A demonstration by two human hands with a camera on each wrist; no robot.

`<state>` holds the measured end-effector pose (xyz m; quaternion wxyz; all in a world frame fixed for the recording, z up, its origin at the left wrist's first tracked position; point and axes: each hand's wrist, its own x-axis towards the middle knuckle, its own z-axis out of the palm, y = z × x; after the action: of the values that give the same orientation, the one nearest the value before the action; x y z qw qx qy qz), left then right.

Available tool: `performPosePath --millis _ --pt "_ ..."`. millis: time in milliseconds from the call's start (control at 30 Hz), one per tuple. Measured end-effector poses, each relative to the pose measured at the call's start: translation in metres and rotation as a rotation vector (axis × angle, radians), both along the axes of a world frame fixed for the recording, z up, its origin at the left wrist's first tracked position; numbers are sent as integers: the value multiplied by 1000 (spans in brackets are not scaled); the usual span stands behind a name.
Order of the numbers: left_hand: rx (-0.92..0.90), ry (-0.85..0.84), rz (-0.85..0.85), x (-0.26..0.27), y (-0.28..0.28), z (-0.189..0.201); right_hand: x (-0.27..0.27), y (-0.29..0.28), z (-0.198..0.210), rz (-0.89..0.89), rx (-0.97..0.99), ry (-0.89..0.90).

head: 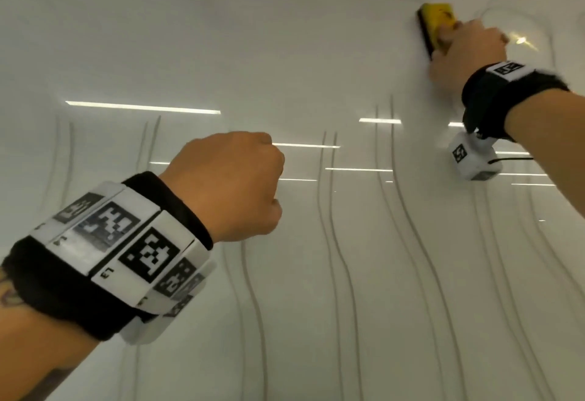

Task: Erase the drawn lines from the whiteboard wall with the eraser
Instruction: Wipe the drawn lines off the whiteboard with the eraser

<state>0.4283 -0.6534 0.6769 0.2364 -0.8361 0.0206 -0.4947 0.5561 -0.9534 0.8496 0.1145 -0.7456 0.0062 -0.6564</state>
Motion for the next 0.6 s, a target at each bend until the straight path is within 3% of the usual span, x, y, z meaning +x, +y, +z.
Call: performPosePath --millis 67,133,267,333,400,500,533,600 --pt "-5 6 17 5 -5 -2 0 -3 5 45 108 19" --pt "-20 11 25 9 -8 -4 -7 13 -1 88 59 9" --pt "21 -20 57 20 -18 -5 -4 44 -65 187 -466 -46" --pt "14 -42 92 24 -24 -3 0 31 -81 222 -609 -114" --pt "-1 -45 126 25 -28 -1 8 -1 -60 99 -520 -110" --pt "-25 -50 172 25 -34 1 4 -46 -21 54 -129 4" --pt "-39 -48 192 25 -37 1 -1 -46 -17 69 -82 12" --pt "-64 -57 222 25 -45 4 -4 -23 -30 100 -171 13"
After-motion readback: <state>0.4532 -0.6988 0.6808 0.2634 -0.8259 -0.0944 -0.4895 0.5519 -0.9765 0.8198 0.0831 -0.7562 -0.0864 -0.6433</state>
